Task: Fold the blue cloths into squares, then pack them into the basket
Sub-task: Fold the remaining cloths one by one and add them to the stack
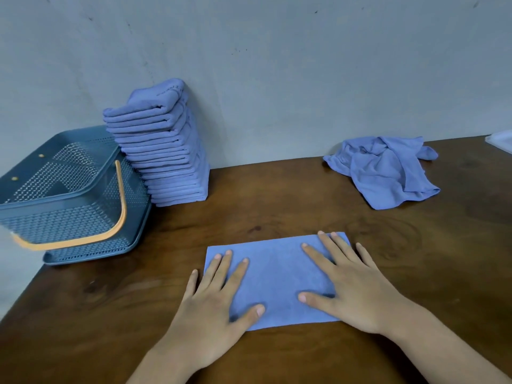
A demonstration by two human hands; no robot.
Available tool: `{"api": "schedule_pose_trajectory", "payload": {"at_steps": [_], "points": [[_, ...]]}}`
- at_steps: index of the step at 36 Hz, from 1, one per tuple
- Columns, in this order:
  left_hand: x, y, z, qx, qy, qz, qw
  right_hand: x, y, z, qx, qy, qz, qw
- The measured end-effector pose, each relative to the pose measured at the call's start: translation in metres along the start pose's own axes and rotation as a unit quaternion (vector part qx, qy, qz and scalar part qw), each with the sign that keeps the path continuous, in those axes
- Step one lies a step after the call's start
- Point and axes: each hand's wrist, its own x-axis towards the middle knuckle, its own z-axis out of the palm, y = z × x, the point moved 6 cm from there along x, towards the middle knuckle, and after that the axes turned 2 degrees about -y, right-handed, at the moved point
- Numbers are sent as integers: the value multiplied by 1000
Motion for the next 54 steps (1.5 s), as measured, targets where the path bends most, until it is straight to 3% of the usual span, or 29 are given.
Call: {"api": "schedule_pose_trajectory", "payload": {"at_steps": [6,9,12,17,20,24,27,30,36,39,44,47,54], "points": [[-21,3,-1,-9,-45,-10,999,-15,-9,-8,34,-33,-6,999],[-16,6,-13,-18,-64,-25,997,0,-1,-29,38,-1,6,999],[1,26,-27,4,-12,-3,1000,22,13,-40,7,13,29,999],[37,59,-16,-11,-1,104,994,50,10,-52,-52,-83,35,995],[45,57,-3,7,-22,105,994,64,7,-54,-49,-155,46,986],[44,57,0,5,-18,103,995,68,12,-58,1,-173,37,984],[45,60,0,9,-17,105,994,58,25,-65,151,-139,63,977],[45,59,-2,9,-12,105,994,45,44,-62,318,-77,89,941],[46,56,-1,9,-3,103,995,-7,39,-48,469,40,44,881],[48,55,-1,9,3,105,994,-26,29,-37,475,80,17,876],[50,55,3,12,4,108,994,-29,26,-22,378,117,18,918],[48,55,3,10,4,109,994,-25,24,-22,385,152,21,910],[46,54,4,2,10,110,994,-22,23,-17,353,116,49,927]]}}
